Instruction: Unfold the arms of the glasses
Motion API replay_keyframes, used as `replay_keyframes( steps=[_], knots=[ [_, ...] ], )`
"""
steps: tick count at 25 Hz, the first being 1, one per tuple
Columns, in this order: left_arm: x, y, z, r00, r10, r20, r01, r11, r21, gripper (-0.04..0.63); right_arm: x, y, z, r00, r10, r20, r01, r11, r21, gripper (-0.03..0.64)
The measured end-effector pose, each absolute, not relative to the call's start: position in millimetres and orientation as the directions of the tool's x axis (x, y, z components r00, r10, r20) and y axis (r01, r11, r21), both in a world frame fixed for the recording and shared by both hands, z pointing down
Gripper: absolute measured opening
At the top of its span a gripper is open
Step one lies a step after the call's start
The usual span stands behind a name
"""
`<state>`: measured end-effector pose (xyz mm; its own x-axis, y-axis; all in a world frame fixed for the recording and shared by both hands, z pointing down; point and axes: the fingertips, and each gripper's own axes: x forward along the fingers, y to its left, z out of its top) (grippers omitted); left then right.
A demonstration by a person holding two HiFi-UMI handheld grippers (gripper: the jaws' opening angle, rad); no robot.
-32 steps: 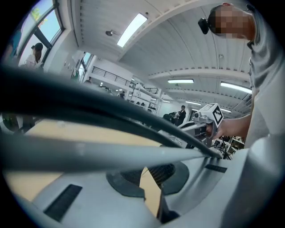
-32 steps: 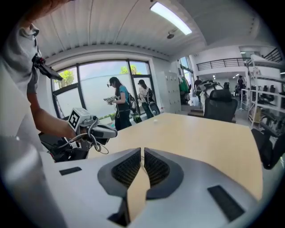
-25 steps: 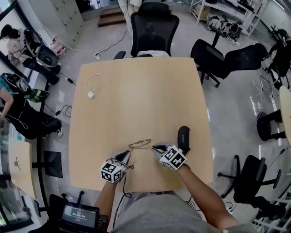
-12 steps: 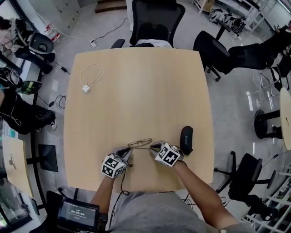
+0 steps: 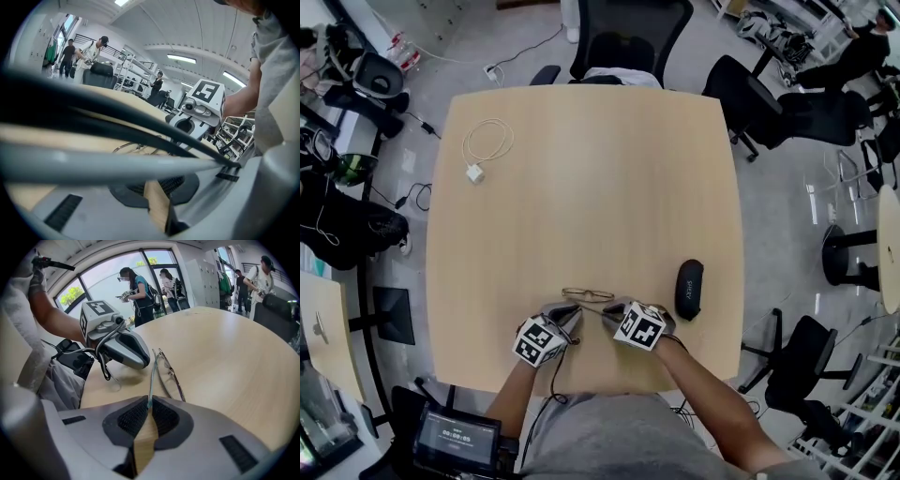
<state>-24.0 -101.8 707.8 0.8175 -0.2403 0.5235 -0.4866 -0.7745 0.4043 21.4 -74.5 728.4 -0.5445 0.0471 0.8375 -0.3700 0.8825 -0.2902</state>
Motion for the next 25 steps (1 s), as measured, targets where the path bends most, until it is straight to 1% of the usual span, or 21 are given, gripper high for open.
replay_keyframes(
  steps=[2,5,7,9,10,11,12,13,16,18,20,23,25],
  knots=[
    [-16,-96,704,0.810,-0.220,0.543,-0.449,-0.828,0.335,0.008,14,-70,730,-0.546,0.055,0.836,-0.360,0.886,-0.293,0.012],
    [6,-79,713,0.768,-0.135,0.626,-0.326,-0.924,0.200,0.008,9,-65,732,-0.550,0.067,0.833,-0.349,0.887,-0.302,0.015],
    [19,-67,723,0.730,-0.051,0.682,-0.246,-0.950,0.192,0.009,8,-60,735,-0.539,0.088,0.838,-0.336,0.889,-0.310,0.019],
    [24,-58,731,0.699,0.030,0.714,-0.202,-0.950,0.238,0.009,11,-54,740,-0.511,0.118,0.852,-0.320,0.893,-0.316,0.027],
    [26,-55,733,0.689,0.060,0.722,-0.189,-0.947,0.259,0.009,14,-52,741,-0.503,0.131,0.854,-0.319,0.890,-0.324,0.041],
    [26,-54,735,0.683,0.079,0.726,-0.179,-0.946,0.272,0.009,16,-52,741,-0.504,0.139,0.852,-0.326,0.883,-0.337,0.072],
    [27,-53,736,0.681,0.090,0.727,-0.173,-0.945,0.279,0.009,19,-53,740,-0.514,0.144,0.846,-0.337,0.873,-0.353,0.119],
    [27,-53,736,0.683,0.095,0.724,-0.171,-0.943,0.285,0.009,20,-54,737,-0.529,0.147,0.835,-0.351,0.858,-0.374,0.141],
    [26,-53,735,0.692,0.105,0.714,-0.170,-0.938,0.303,0.009,20,-59,726,-0.612,0.155,0.775,-0.383,0.800,-0.463,0.180],
    [26,-51,736,0.693,0.121,0.711,-0.157,-0.937,0.312,0.009,16,-59,717,-0.684,0.175,0.708,-0.352,0.770,-0.531,0.224],
    [25,-49,737,0.696,0.131,0.706,-0.144,-0.938,0.315,0.009,7,-57,706,-0.736,0.208,0.644,-0.290,0.763,-0.578,0.249],
    [27,-45,737,0.702,0.142,0.698,-0.125,-0.940,0.316,0.009,-5,-54,696,-0.767,0.228,0.600,-0.231,0.774,-0.589,0.315],
    [28,-42,737,0.704,0.157,0.693,-0.105,-0.942,0.320,0.009,-12,-56,692,-0.790,0.215,0.574,-0.225,0.769,-0.598,0.338]
  ],
)
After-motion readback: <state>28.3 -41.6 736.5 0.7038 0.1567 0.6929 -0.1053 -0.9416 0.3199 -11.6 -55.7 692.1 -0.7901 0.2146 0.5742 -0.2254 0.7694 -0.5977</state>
